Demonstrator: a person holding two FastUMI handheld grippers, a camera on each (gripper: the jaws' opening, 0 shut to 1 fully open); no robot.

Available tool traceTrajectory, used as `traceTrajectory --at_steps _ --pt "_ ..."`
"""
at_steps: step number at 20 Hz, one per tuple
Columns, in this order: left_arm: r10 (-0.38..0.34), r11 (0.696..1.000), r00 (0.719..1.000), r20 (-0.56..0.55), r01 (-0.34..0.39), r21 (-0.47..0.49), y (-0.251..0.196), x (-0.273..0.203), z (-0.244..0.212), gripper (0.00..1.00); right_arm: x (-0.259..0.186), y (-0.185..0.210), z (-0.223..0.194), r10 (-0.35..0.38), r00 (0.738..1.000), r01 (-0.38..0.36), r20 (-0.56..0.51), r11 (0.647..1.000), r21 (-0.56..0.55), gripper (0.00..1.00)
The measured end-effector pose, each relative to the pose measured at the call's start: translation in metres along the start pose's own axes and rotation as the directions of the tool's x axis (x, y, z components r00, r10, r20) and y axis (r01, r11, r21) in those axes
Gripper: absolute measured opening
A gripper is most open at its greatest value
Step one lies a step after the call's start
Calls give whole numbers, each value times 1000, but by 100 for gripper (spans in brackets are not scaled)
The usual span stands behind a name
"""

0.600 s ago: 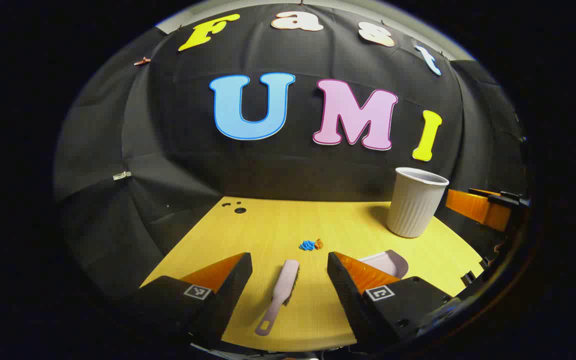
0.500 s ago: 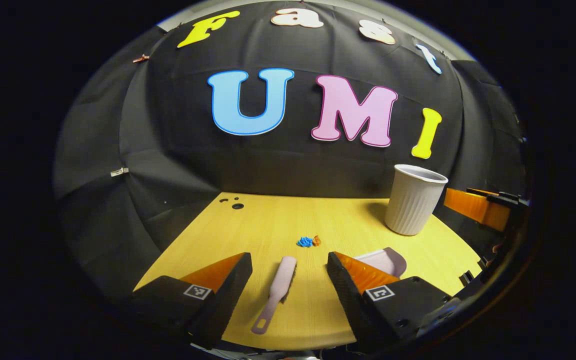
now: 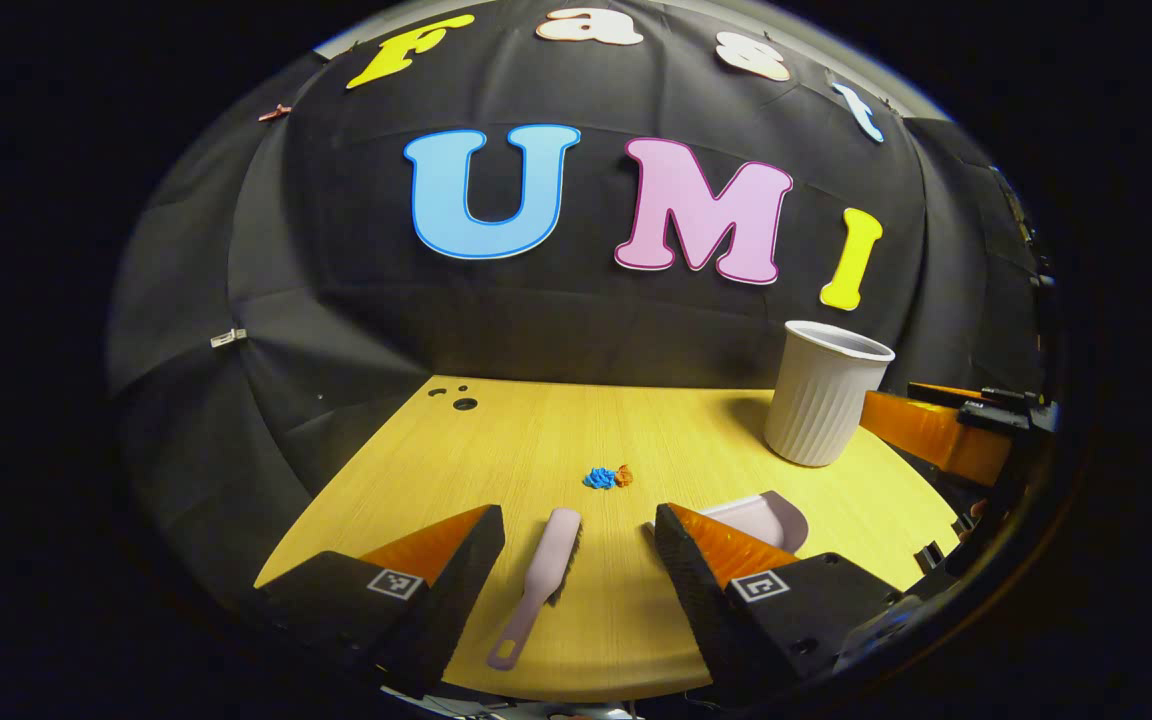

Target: Pick up the small broom and dustpan from the desktop, sweep the trash into the dustpan with the broom, and then empty the trash into the garbage bin.

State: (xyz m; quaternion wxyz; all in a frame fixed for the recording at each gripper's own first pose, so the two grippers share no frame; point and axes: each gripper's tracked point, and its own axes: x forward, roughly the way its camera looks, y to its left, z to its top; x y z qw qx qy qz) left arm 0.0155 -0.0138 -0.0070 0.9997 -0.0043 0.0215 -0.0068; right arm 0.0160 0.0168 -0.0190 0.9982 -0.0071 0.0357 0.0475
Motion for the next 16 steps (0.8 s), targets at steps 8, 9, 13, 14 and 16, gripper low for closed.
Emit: traceTrajectory --at_steps 8,9,13,14,16 --pt "24 1000 999 -28 -24 2 -1 6 -10 96 3 -11 -9 2 999 -1 -32 1000 21 98" --pt "20 1000 999 -35 -21 -6 -2 9 -11 96 3 -13 -10 -1 999 1 -32 1000 23 98" --pt "19 1000 999 -40 -20 -24 7 19 -11 96 6 -22 -19 -12 998 14 -65 1000 27 98" --pt "9 999 999 -52 -11 -31 10 24 -14 96 6 -23 -22 -15 997 18 -74 999 32 98" --pt "-10 999 996 -92 7 -36 17 34 -24 96 7 -26 -27 -23 995 27 -93 999 38 98"
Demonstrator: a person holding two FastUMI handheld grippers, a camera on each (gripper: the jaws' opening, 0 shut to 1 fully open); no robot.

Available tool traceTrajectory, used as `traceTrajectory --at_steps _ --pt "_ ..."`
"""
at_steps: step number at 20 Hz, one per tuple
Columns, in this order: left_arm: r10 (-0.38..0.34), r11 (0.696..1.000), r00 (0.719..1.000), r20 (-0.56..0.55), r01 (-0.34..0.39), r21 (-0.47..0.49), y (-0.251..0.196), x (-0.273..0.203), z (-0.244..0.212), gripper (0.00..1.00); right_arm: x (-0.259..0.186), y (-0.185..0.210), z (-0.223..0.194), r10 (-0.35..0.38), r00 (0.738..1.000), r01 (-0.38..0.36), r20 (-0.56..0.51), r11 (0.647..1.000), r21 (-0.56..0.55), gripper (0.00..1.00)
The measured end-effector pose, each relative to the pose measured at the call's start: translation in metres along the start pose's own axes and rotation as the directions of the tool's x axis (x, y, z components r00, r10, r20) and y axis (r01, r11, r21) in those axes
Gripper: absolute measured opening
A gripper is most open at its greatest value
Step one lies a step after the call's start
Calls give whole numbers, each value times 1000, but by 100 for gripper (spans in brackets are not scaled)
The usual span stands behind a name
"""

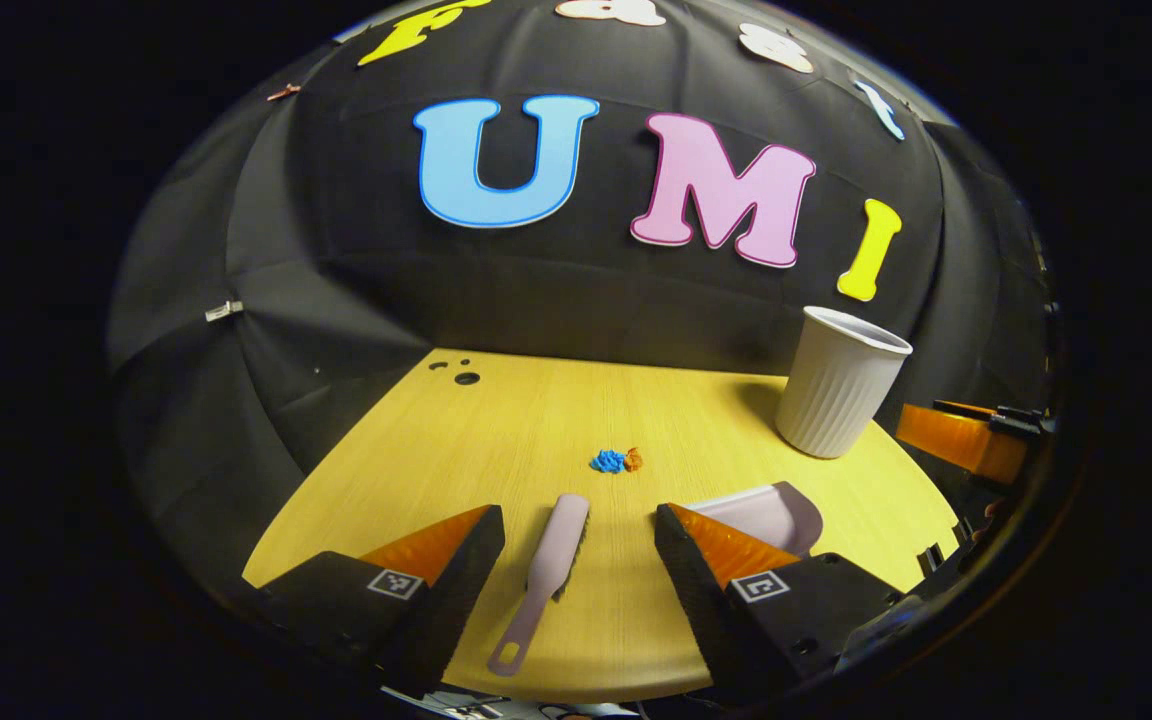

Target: Pick up the small broom and dustpan from the desktop, sweep the trash into the dustpan with the broom, and then empty the trash into the garbage bin.

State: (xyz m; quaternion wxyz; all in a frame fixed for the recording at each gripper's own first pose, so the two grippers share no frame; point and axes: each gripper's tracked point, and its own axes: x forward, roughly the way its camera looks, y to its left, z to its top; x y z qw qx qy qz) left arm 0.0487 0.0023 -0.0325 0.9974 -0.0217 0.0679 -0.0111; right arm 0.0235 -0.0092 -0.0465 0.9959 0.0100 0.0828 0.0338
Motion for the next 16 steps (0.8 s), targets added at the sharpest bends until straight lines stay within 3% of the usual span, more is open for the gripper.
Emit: traceTrajectory --at_steps 7,11,16 --pt "-37 995 982 -187 54 87 24 33 -41 96 7 -6 -20 -9 997 9 -73 1000 10 98" --pt "-100 988 936 -338 134 77 17 55 -80 96 8 -13 -35 -19 993 22 -120 999 29 99" --pt "-117 988 868 -482 149 29 16 75 -121 96 1 -29 -45 -56 987 64 -148 996 54 99"
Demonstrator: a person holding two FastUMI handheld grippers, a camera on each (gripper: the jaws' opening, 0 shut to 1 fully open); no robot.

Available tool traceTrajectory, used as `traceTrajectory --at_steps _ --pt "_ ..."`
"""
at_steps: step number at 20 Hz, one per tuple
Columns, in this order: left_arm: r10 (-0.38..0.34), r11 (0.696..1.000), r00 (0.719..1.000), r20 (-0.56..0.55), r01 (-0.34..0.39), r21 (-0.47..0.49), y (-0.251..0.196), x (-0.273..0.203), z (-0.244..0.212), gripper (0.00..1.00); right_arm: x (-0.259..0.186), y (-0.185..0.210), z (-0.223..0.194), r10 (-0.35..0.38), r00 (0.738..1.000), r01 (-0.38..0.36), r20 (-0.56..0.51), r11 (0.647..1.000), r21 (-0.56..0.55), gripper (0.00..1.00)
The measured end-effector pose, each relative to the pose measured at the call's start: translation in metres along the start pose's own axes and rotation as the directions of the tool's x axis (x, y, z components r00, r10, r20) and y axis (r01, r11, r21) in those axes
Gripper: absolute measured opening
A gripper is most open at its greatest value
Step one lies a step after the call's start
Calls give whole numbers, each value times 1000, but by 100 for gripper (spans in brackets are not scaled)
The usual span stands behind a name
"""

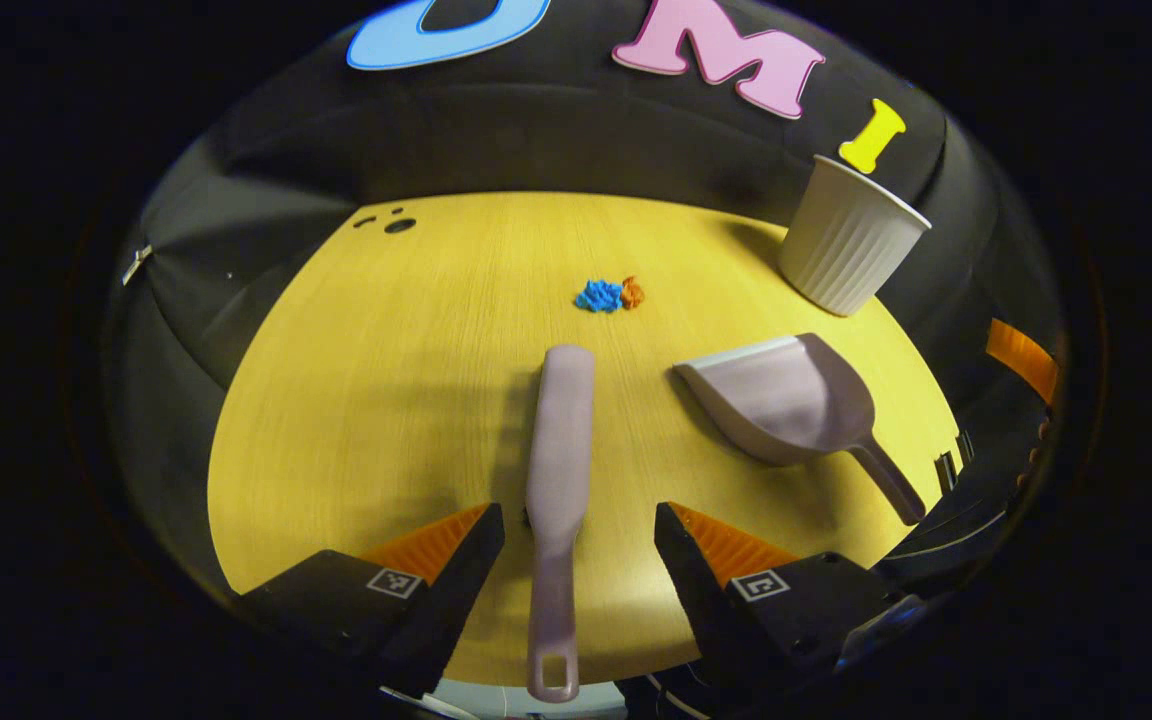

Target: Pick up the small broom and dustpan from the desktop, sweep the trash into the dustpan with the broom, and then empty the trash into the garbage bin.

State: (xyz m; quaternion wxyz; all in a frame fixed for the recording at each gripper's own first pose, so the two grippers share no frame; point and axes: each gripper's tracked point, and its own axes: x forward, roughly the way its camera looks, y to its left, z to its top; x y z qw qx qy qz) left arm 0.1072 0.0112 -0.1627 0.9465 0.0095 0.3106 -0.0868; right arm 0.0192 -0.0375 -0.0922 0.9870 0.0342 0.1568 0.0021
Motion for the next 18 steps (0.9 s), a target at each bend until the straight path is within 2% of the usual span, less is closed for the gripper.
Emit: traceTrajectory --at_steps 9,13,14,16,17,18 --pt "28 999 978 -208 -18 49 10 43 -13 95 -7 -33 -16 -89 995 93 -46 992 87 99" --pt "67 996 971 -231 -50 80 19 50 -16 89 -7 -37 -23 -100 992 107 -72 989 101 99" --pt "77 994 969 -233 -57 94 19 50 -16 83 -5 -37 -26 -98 992 106 -82 989 104 99" --pt "109 989 963 -248 -80 126 23 50 -22 77 -3 -36 -29 -90 991 101 -98 989 112 99" --pt "106 989 968 -226 -78 129 20 49 -19 76 -2 -35 -32 -85 991 96 -106 989 113 99" --pt "109 989 968 -227 -82 125 19 49 -21 70 -1 -34 -33 -78 991 91 -112 990 111 99"
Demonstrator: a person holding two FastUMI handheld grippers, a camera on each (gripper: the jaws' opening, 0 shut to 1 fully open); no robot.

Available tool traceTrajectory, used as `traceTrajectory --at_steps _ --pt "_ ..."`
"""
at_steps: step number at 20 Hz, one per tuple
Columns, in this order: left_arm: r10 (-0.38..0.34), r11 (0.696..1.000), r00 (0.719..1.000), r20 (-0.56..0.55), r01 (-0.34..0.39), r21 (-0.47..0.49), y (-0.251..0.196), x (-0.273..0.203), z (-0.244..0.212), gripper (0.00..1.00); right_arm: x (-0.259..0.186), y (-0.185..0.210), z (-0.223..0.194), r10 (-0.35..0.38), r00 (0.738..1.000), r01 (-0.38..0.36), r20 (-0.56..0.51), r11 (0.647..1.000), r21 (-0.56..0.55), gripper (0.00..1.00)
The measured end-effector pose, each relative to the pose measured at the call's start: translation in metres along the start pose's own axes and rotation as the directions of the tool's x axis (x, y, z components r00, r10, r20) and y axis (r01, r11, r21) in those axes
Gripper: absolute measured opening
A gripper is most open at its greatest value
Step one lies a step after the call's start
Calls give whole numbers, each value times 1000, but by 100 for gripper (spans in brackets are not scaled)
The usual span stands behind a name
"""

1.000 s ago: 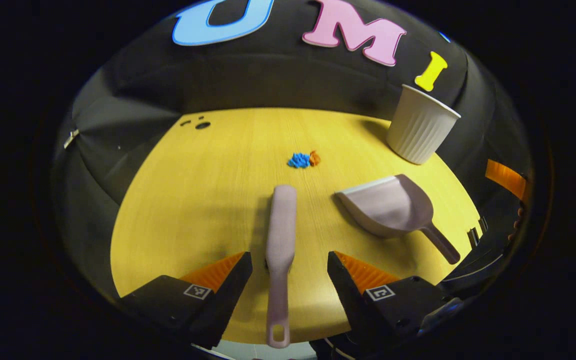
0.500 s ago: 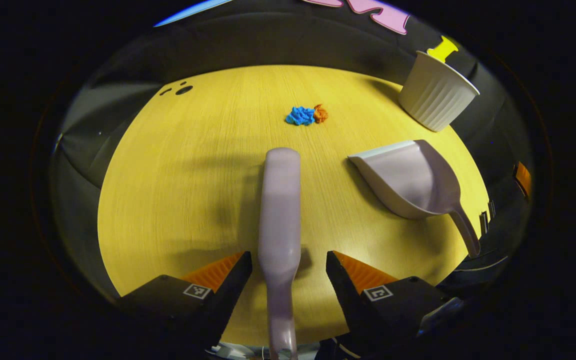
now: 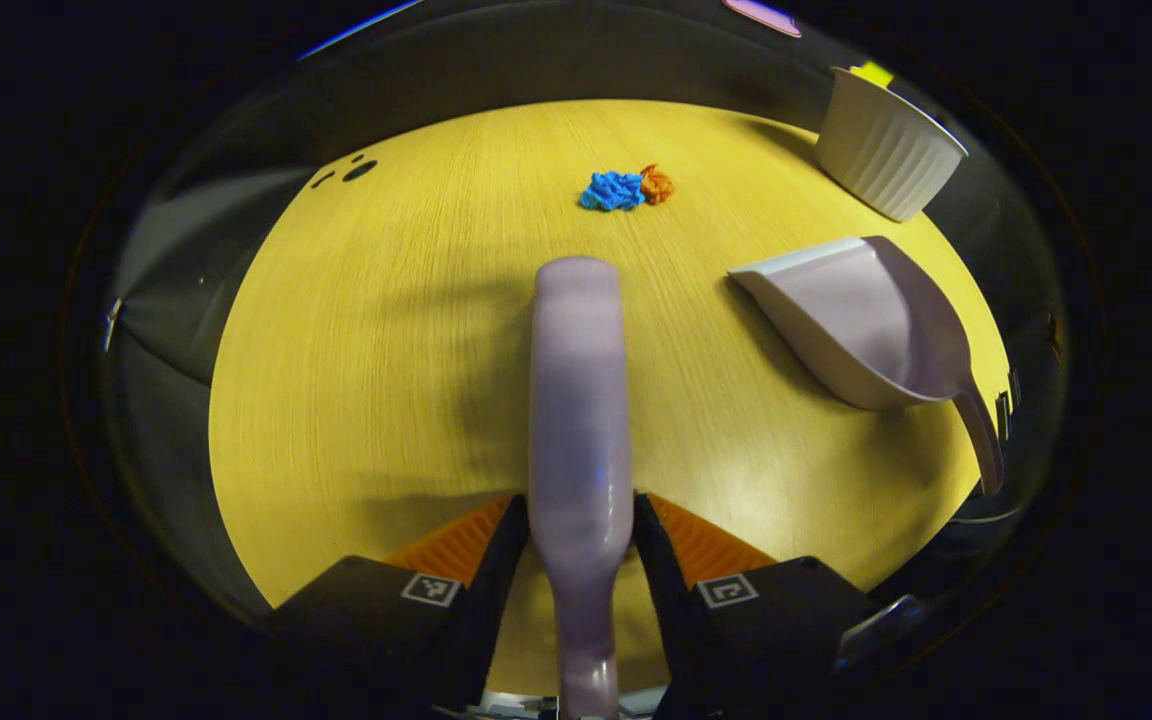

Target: Pick up the small broom and dustpan from the desktop, sweep the trash into the dustpan with the broom, and then empty the trash into the garbage bin.

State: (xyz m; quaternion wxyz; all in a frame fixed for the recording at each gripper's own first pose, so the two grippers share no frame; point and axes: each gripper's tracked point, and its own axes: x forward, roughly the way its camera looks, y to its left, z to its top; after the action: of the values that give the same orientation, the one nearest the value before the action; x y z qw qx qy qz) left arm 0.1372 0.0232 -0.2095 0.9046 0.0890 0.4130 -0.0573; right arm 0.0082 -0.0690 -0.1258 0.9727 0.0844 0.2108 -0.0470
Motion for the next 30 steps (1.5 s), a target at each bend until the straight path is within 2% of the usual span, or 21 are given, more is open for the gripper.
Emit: traceTrajectory --at_steps 1,3,4,5,8,13,19,22,26,30 --pt "0 1000 1000 13 0 -7 -2 1 1 68 0 1 -2 5 1000 -5 -8 1000 -4 99" --pt "4 1000 999 46 -4 -8 -2 -2 2 58 4 4 -6 19 999 -20 -25 1000 -18 99" --pt "8 1000 998 63 -7 -14 -2 -2 0 46 6 5 -8 27 999 -28 -38 999 -30 99" --pt "13 1000 998 68 -12 -13 -4 0 -1 39 9 8 -14 32 998 -35 -61 998 -47 99" --pt "4 1000 996 86 -2 -18 -5 0 0 35 16 19 -29 76 987 -89 -141 992 -85 99" --pt "13 994 988 154 3 -107 -4 -3 -3 25 22 32 -54 116 952 -152 -284 982 -108 99" --pt "8 978 979 205 36 -206 -5 -31 -16 26 30 35 -79 125 913 -189 -389 974 -129 99" --pt "5 959 971 239 63 -276 -8 -51 -19 25 43 26 -97 84 898 -155 -432 979 -132 99" --pt "56 948 968 243 25 -318 2 -66 -26 25 57 30 -126 71 861 -139 -504 985 -99 99" --pt "88 942 970 225 -7 -337 7 -69 -36 25 78 28 -144 7 845 -108 -535 982 -157 99"
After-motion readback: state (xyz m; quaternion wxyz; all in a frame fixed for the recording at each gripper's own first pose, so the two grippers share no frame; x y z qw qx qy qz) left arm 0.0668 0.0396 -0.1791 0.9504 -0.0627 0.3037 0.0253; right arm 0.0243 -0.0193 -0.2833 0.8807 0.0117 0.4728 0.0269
